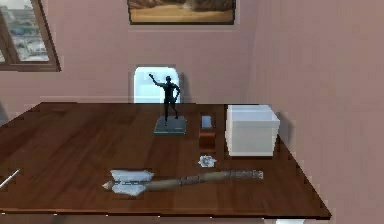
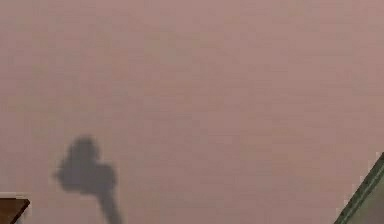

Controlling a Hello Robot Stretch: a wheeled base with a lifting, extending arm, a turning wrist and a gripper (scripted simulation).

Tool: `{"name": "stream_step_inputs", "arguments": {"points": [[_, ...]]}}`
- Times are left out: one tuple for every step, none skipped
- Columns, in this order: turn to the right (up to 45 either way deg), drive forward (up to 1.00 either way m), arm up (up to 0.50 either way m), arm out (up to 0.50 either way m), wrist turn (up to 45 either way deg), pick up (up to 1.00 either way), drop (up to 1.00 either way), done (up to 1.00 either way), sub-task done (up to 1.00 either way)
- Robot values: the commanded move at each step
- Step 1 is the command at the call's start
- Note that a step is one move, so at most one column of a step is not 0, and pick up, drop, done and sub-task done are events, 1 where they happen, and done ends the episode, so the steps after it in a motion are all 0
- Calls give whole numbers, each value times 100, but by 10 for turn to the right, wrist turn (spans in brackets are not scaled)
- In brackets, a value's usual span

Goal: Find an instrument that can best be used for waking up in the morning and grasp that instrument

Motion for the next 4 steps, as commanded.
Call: {"name": "stream_step_inputs", "arguments": {"points": [[0, 30, 0, 0, 0, 0, 0, 0, 0], [-450, 0, 0, 0, 0, 0, 0, 0, 0], [-330, 0, 0, 0, 0, 0, 0, 0, 0], [0, 0, 50, 0, 0, 0, 0, 0, 0]]}}
